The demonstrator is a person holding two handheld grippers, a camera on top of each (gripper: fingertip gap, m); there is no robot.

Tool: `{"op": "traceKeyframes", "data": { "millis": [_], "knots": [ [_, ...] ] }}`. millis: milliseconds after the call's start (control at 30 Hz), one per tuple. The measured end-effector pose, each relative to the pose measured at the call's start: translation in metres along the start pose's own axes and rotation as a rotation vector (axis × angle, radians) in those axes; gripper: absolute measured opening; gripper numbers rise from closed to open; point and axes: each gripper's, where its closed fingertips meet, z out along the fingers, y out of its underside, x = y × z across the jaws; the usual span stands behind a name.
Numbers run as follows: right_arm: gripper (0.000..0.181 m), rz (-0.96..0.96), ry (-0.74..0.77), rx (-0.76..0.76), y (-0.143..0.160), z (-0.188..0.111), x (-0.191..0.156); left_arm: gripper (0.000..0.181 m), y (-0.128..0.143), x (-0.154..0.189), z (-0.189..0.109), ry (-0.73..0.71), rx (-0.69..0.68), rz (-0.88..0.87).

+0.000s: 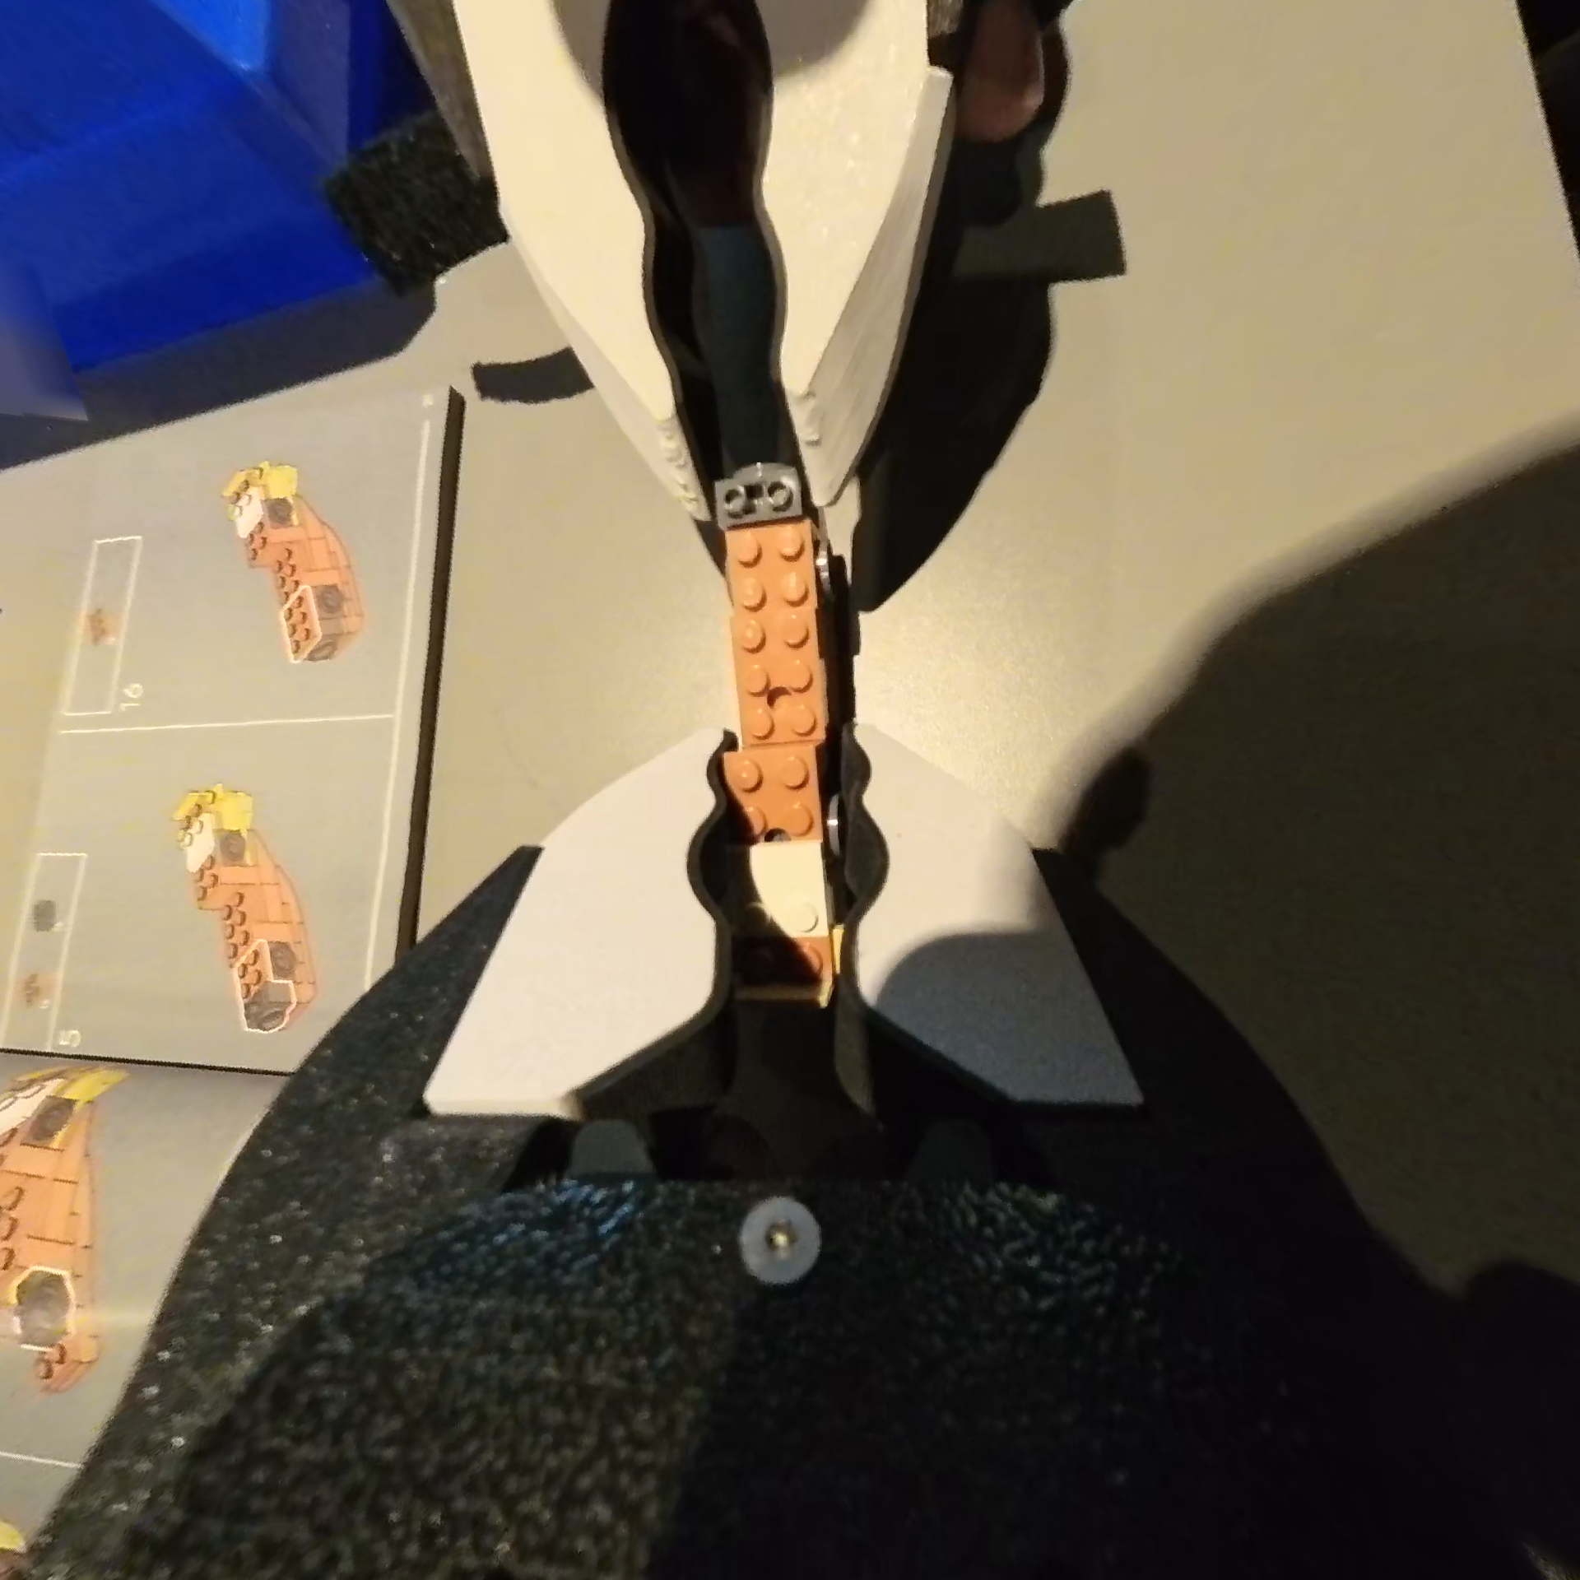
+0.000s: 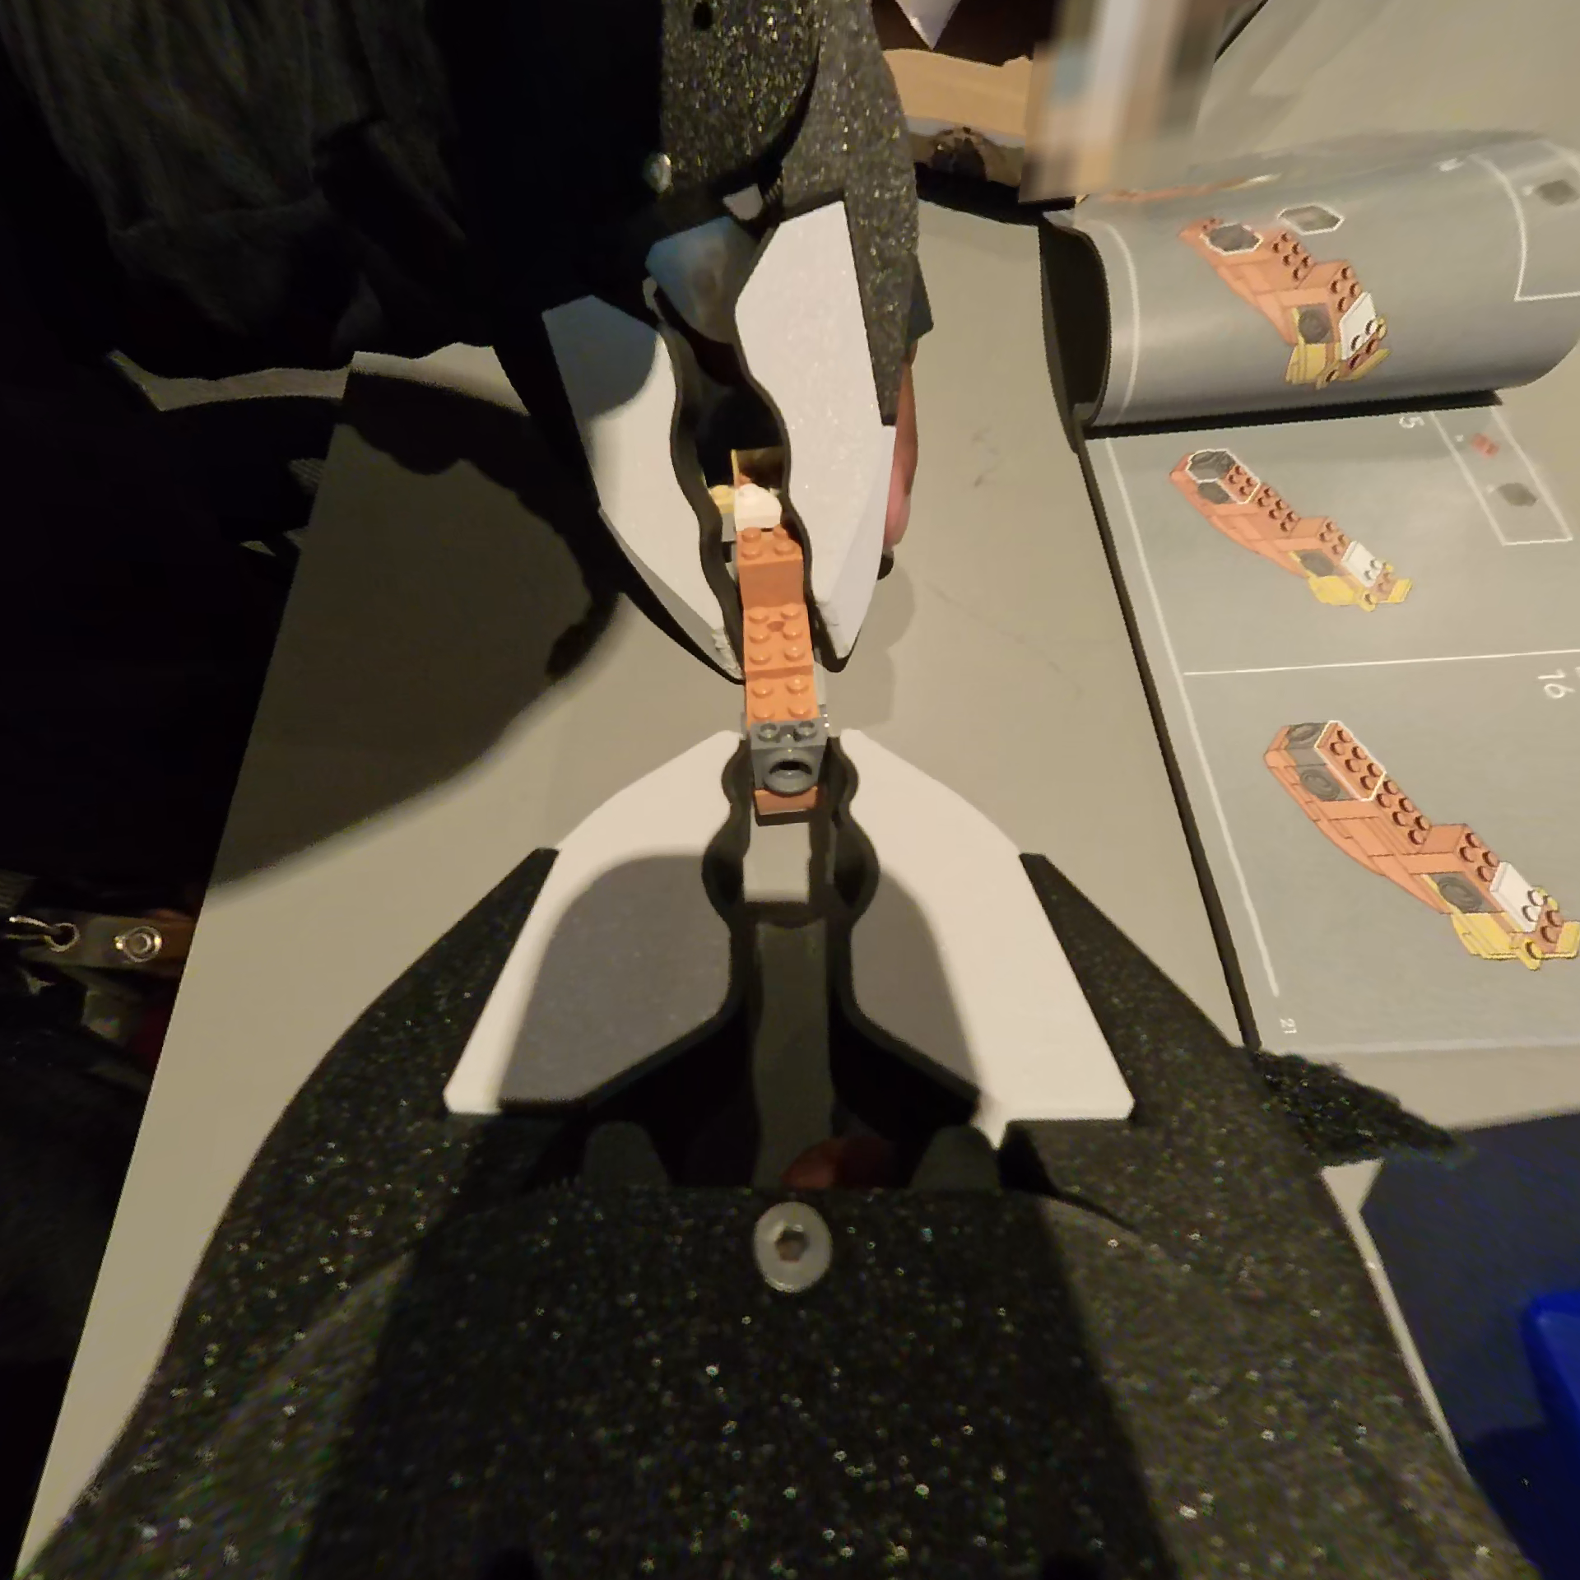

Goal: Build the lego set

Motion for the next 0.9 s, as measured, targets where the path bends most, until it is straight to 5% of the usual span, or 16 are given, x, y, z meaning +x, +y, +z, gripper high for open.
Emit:
{"op": "traceKeyframes", "data": {
  "millis": [400, 600, 900],
  "knots": [
    [0.018, -0.033, 0.014, -0.067, 0.01, 0.004, -0.001, 0.022, 0.0, 0.0, 0.0, 0.007, 0.007, -0.008],
    [0.04, -0.042, 0.011, -0.111, 0.015, 0.005, -0.006, 0.022, 0.0, 0.0, 0.0, 0.006, 0.009, -0.012],
    [0.042, 0.474, -0.001, 0.039, 0.005, -0.021, 0.0, 0.021, -0.001, -0.001, -0.001, -0.027, 0.029, -0.019]
  ]
}}
